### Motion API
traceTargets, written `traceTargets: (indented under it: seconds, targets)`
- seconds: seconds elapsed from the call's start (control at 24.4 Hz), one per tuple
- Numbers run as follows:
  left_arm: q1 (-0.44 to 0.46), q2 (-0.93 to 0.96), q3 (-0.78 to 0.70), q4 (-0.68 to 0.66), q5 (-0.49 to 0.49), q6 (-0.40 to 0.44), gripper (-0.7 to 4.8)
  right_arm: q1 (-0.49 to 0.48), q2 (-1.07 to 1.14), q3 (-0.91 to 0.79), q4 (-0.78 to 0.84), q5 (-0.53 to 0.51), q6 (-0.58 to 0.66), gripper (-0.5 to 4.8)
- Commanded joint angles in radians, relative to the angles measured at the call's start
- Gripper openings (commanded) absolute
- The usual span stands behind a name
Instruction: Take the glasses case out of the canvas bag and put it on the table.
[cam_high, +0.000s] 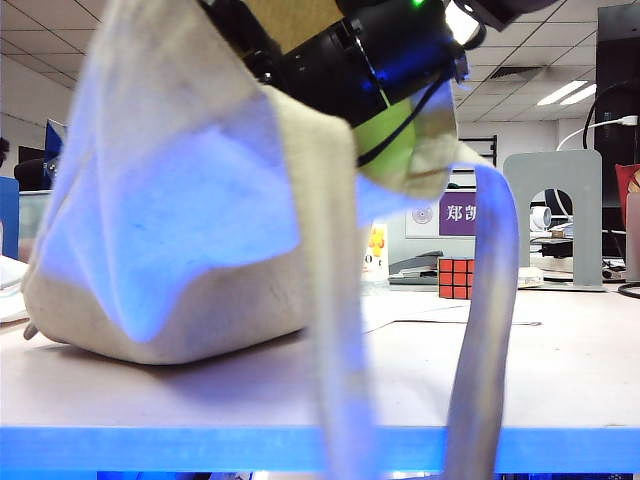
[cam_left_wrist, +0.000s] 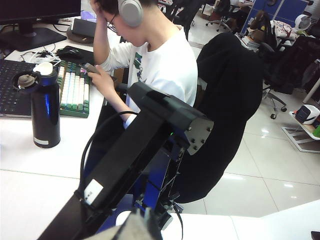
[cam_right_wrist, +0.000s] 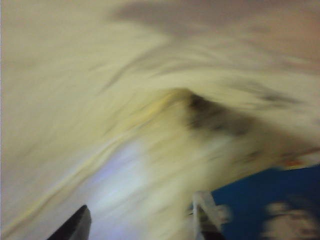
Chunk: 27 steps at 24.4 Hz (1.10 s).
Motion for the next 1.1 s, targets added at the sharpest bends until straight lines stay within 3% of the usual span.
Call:
traceTargets:
  seconds: [0.04,0.16,0.29,0.33,0.41,0.57,0.74,0.82,0.9,0.94,0.98,1.1]
  targets:
    - [-0.003,-0.008,0.005,0.098,0.043,-0.022,-0.06,0.002,0.098,0.051,-0.002,0.051,0.028,3.63]
    - [-0.003,-0.008,0.005,0.104,0.07,-0.026,-0.06,0.0,0.212,0.081,-0.055,0.089,0.047,3.7]
    - [-0.003,-0.008,0.005,0.058,0.085,-0.021,-0.06,-0.001,0.192,0.081,-0.155,0.158,0.023,3.8]
    - [-0.003,-0.008,0.005,0.06,0.095,-0.021,-0.06,-0.001,0.181,0.081,-0.164,0.18,0.009,3.93]
    - [-0.003,-0.008,0.005,0.061,0.101,-0.017,-0.06,-0.016,0.175,0.082,-0.142,0.257,0.012,4.79]
    - [-0.003,-0.008,0.005,0.069,0.122,-0.018,-0.06,-0.089,0.182,0.087,-0.137,0.31,0.039,4.79]
    - [-0.003,-0.011,0.005,0.068,0.135,-0.014,-0.06,-0.095,0.259,0.087,-0.196,0.385,0.04,4.79]
    - [-0.003,-0.011,0.005,0.068,0.158,-0.014,-0.06,-0.1,0.264,0.088,-0.161,0.457,0.04,4.79]
    - [-0.003,-0.011,0.005,0.061,0.169,-0.014,-0.06,-0.114,0.294,0.089,-0.121,0.458,0.054,4.79]
    - [-0.003,-0.011,0.005,0.047,0.17,-0.014,-0.06,-0.115,0.328,0.089,-0.169,0.449,0.055,2.98]
    - [-0.003,-0.011,0.005,0.038,0.169,-0.014,-0.06,-0.114,0.341,0.088,-0.197,0.428,0.056,2.69]
    - [-0.002,-0.011,0.005,0.022,0.168,-0.011,-0.06,-0.1,0.332,0.089,-0.197,0.381,0.079,2.6]
